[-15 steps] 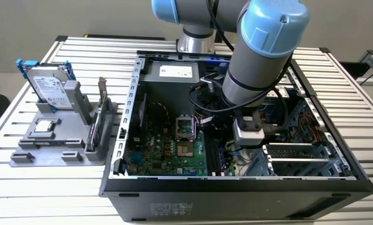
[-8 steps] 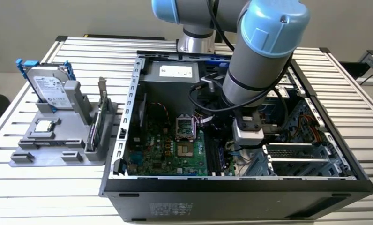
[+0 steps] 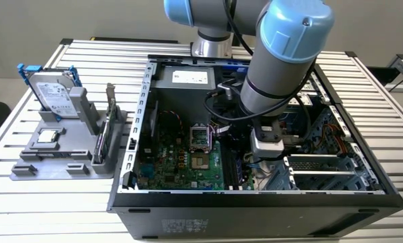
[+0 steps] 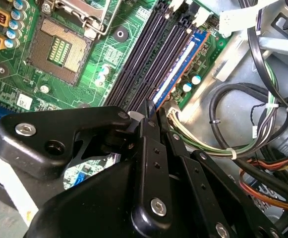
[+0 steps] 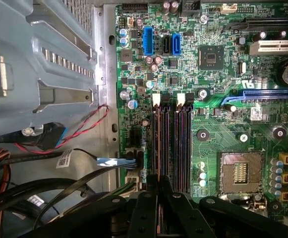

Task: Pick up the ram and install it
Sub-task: 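Insert the ram into the slot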

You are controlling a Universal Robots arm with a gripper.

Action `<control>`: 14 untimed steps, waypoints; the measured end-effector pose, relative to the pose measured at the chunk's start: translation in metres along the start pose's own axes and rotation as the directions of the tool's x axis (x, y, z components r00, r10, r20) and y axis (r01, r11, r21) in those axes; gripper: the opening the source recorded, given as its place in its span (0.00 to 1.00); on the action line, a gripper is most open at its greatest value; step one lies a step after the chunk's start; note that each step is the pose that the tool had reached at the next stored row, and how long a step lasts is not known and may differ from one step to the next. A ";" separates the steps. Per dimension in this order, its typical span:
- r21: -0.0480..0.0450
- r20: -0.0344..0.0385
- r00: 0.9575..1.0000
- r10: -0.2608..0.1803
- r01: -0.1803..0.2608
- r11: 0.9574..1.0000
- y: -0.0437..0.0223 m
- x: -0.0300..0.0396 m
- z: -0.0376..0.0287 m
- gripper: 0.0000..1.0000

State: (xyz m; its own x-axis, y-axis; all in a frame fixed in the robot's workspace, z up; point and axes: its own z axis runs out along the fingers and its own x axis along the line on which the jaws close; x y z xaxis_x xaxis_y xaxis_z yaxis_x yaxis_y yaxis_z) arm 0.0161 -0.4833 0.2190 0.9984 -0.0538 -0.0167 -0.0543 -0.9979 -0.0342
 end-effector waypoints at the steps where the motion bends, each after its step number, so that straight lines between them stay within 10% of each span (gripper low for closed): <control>1: 0.000 0.000 1.000 0.001 -0.001 1.000 0.0000 -0.0001 0.0003 0.00; 14: 0.000 0.000 1.000 0.004 -0.004 1.000 -0.0001 -0.0001 0.0007 0.00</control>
State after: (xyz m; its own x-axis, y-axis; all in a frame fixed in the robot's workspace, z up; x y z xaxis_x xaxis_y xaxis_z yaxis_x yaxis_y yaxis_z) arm 0.0160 -0.4832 0.2183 0.9982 -0.0579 -0.0167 -0.0585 -0.9977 -0.0343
